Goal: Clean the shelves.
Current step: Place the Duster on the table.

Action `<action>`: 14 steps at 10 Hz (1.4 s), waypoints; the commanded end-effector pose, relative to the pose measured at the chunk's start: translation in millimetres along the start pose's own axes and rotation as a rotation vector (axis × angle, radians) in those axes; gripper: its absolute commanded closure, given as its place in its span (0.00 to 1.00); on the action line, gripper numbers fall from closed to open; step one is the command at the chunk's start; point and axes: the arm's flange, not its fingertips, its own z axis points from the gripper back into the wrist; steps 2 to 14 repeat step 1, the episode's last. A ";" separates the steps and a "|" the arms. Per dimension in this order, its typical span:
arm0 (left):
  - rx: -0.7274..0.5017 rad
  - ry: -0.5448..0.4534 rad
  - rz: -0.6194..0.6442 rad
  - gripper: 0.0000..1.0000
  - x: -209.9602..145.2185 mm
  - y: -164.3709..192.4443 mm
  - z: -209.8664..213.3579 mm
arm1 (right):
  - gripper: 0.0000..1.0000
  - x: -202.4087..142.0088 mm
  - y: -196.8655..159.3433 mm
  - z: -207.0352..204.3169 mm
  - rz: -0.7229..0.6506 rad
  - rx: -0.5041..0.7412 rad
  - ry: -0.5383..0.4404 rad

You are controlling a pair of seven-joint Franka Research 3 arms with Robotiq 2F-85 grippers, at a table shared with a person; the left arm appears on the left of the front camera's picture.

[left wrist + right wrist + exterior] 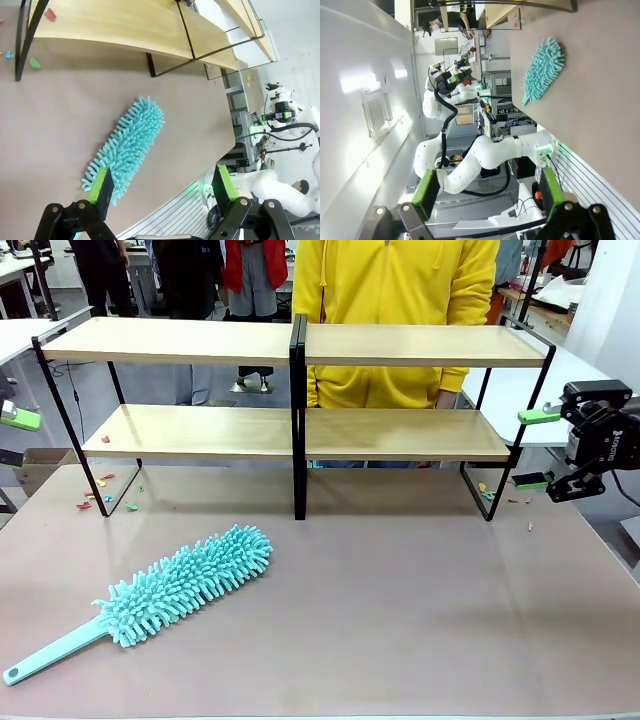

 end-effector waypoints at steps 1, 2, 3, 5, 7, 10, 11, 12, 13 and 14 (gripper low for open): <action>-0.003 0.003 -0.012 0.00 -1.6 1.3 0.6 | 0.00 -0.3 -1.0 1.5 0.018 -0.010 0.009; -0.003 0.003 -0.012 0.00 -1.6 1.3 0.6 | 0.00 -0.3 -1.0 1.5 0.018 -0.010 0.009; -0.003 0.003 -0.012 0.00 -1.6 1.3 0.6 | 0.00 -0.3 -1.0 1.5 0.018 -0.010 0.009; -0.003 0.003 -0.012 0.00 -1.6 1.3 0.6 | 0.00 -0.3 -1.0 1.5 0.018 -0.010 0.009; -0.003 0.003 -0.012 0.00 -1.6 1.3 0.6 | 0.00 -0.3 -1.0 1.5 0.018 -0.010 0.009; -0.003 0.003 -0.012 0.00 -1.6 1.3 0.6 | 0.00 -0.3 -1.0 1.5 0.018 -0.010 0.009; -0.003 0.003 -0.012 0.00 -1.6 1.3 0.6 | 0.00 -0.3 -1.0 1.5 0.018 -0.010 0.009; -0.003 0.003 -0.012 0.00 -1.6 1.3 0.6 | 0.00 -0.3 -1.0 1.5 0.018 -0.010 0.009; -0.003 0.003 -0.012 0.00 -1.6 1.3 0.6 | 0.00 -0.3 -1.0 1.5 0.018 -0.010 0.009; -0.003 0.003 -0.012 0.00 -1.6 1.3 0.6 | 0.00 -0.3 -1.0 1.5 0.018 -0.010 0.009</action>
